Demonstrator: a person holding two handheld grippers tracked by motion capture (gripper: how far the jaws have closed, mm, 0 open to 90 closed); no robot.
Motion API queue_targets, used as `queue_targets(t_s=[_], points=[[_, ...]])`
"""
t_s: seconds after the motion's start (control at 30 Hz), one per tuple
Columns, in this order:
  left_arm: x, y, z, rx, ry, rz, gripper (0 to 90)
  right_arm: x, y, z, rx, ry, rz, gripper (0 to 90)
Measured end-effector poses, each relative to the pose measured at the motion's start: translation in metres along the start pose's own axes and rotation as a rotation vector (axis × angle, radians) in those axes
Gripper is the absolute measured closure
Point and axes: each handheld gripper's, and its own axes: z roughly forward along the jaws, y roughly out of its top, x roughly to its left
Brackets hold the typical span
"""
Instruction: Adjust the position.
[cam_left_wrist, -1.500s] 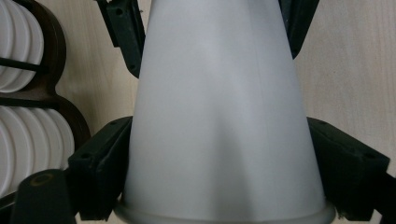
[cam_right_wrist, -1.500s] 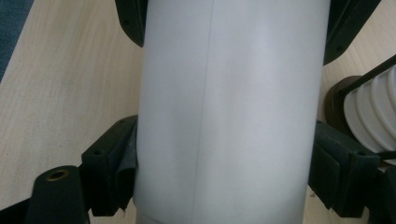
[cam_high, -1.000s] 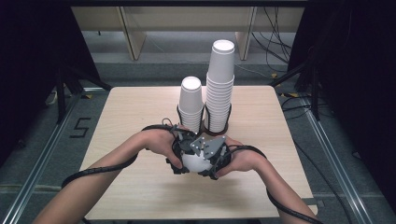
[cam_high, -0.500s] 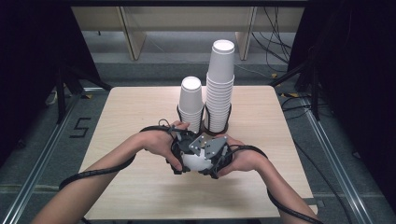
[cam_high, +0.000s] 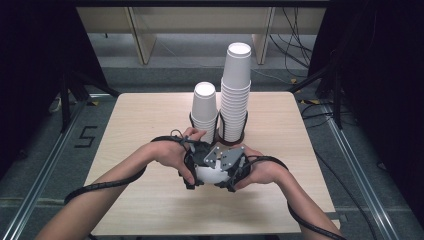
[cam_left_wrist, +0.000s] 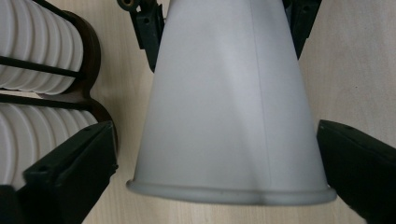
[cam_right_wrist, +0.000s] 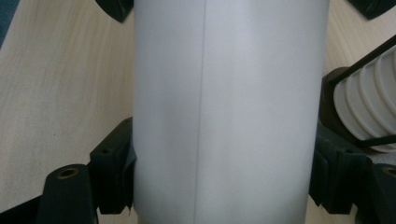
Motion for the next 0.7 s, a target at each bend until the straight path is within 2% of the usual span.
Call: queue_targets(t_s=[0.03,0.07,0.1,0.2,0.23,0.27,0.33,0.47,0.53,0.63,0.7], points=[[0.001,0.0,0.0,-0.012,0.012,-0.002,0.0,0.0,0.0,0.0,0.0,0.0,0.0,24.3],[0.002,0.0,-0.001,-0.022,0.016,-0.008,0.0,0.001,-0.001,-0.001,0.012,0.013,0.02,24.3],[0.003,0.0,-0.002,-0.039,0.022,-0.01,0.0,0.0,-0.002,-0.001,0.003,0.015,0.011,24.2],[0.002,-0.003,-0.004,-0.058,0.015,-0.032,0.2,-0.001,-0.004,-0.002,-0.014,-0.03,0.002,24.2],[0.003,-0.003,-0.005,-0.065,0.026,-0.02,0.2,-0.001,-0.005,-0.002,-0.015,-0.024,0.018,24.2],[0.002,-0.003,-0.005,-0.069,0.027,-0.019,0.1,-0.002,-0.005,-0.003,-0.017,-0.036,0.004,24.2],[0.0,-0.004,-0.006,-0.092,0.031,-0.043,0.0,-0.001,-0.007,-0.003,-0.012,-0.032,0.025,24.2],[-0.002,-0.006,-0.01,-0.104,0.035,-0.05,0.0,-0.002,-0.01,-0.001,-0.009,-0.038,0.01,24.2],[-0.002,-0.008,-0.011,-0.11,0.048,-0.05,0.0,-0.001,-0.013,-0.001,-0.004,-0.033,0.031,24.3],[-0.001,-0.011,-0.014,-0.127,0.057,-0.059,0.0,-0.001,-0.016,0.0,-0.007,-0.042,0.021,24.3],[0.0,-0.014,-0.017,-0.147,0.062,-0.072,0.0,-0.001,-0.018,-0.002,-0.015,-0.047,0.046,24.2]])
